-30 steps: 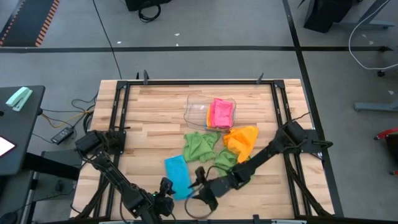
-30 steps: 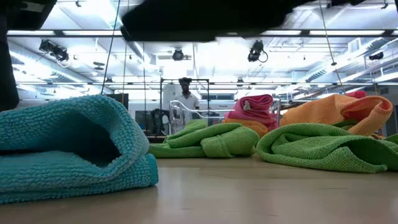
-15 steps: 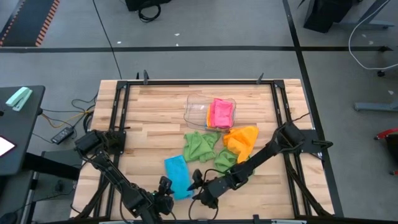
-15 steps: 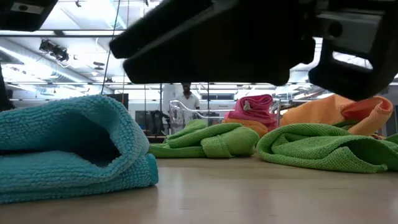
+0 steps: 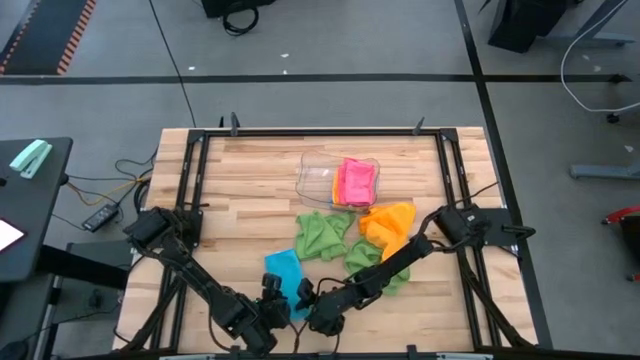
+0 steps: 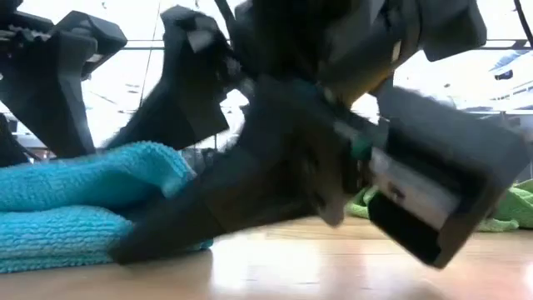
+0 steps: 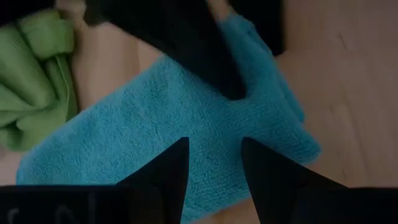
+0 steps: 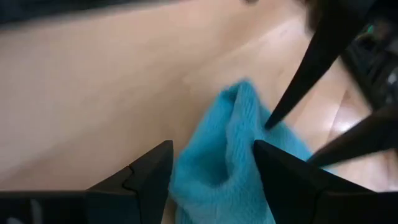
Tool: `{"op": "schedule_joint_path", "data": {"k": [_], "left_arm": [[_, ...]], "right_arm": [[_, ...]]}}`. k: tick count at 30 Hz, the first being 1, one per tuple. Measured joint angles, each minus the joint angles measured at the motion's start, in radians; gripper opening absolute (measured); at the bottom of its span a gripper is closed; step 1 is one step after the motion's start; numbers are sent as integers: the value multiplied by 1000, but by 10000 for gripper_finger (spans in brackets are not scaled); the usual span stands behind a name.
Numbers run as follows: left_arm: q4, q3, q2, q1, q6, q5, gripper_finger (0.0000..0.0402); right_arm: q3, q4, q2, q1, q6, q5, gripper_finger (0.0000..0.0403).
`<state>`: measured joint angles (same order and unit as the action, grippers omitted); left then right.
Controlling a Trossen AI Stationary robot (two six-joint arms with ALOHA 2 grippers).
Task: Fold microfiber towels
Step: Fold the blue microfiber cloth
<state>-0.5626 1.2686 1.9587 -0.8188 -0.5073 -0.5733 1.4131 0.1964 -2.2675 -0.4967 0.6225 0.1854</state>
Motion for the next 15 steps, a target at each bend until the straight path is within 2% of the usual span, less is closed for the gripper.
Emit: {"op": "schedule_joint_path", "data": {"k": [8,15], "left_arm": [[-12,0,0,-6,2,4,144],[-14,2,-2,-19,15,4,134]], "right_arm": [[2,-41,3,25,26,-21,218],[2,-69,3,30,33,-22,134]]}}
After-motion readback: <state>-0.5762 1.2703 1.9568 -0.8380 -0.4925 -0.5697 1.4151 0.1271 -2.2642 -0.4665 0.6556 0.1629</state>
